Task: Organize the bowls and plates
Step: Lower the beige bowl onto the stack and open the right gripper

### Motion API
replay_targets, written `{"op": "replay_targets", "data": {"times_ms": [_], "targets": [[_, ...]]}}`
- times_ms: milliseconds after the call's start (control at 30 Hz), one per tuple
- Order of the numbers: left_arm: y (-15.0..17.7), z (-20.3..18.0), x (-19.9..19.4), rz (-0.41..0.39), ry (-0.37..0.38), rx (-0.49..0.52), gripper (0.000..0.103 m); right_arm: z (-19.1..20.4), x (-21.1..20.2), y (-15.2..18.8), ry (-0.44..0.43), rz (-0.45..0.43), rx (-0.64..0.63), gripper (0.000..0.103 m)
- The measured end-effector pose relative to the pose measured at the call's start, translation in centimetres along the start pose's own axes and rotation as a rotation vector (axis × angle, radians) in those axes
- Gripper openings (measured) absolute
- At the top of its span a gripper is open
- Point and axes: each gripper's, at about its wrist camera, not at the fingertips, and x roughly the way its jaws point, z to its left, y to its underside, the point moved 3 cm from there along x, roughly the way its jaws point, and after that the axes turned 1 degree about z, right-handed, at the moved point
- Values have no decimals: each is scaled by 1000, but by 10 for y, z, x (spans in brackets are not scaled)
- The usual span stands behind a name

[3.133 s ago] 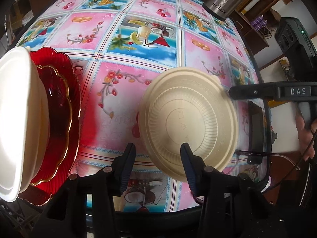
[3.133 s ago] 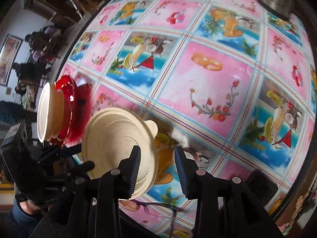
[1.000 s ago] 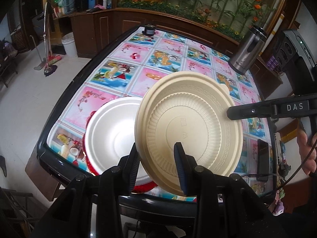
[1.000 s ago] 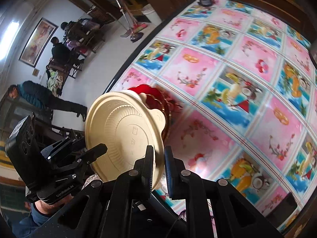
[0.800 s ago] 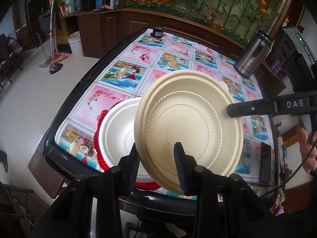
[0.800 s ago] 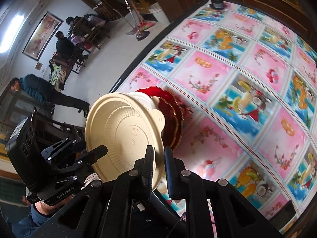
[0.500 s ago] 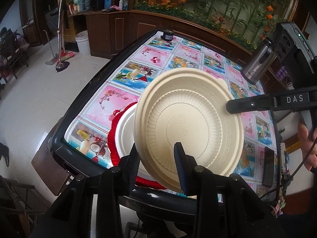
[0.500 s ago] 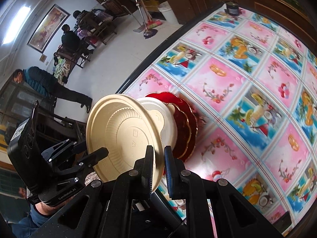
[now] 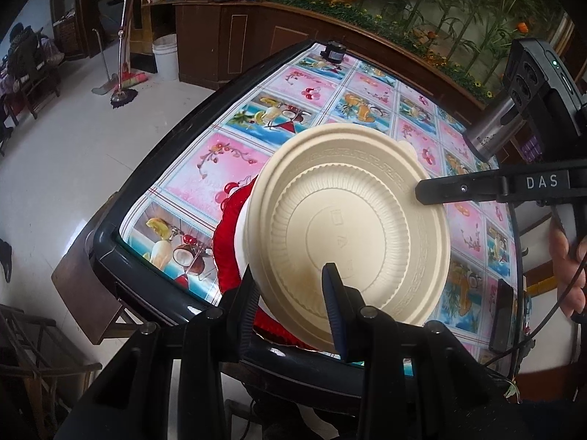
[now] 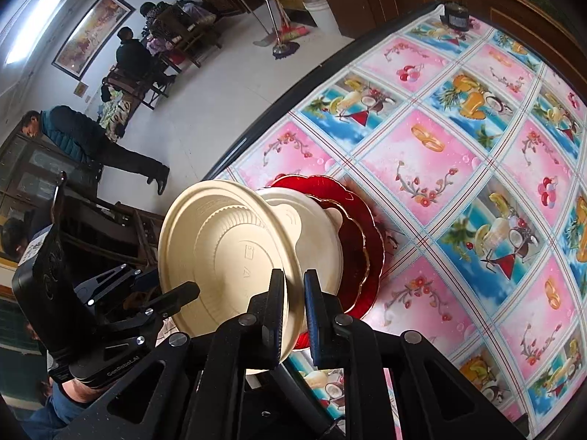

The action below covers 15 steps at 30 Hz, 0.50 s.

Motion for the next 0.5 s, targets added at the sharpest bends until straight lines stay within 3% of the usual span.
{"op": "replay_targets", "data": {"times_ms": [500], "targets": [[-3, 7, 32, 47, -23, -21, 32, -19, 37, -11, 25, 54, 27, 13]]}}
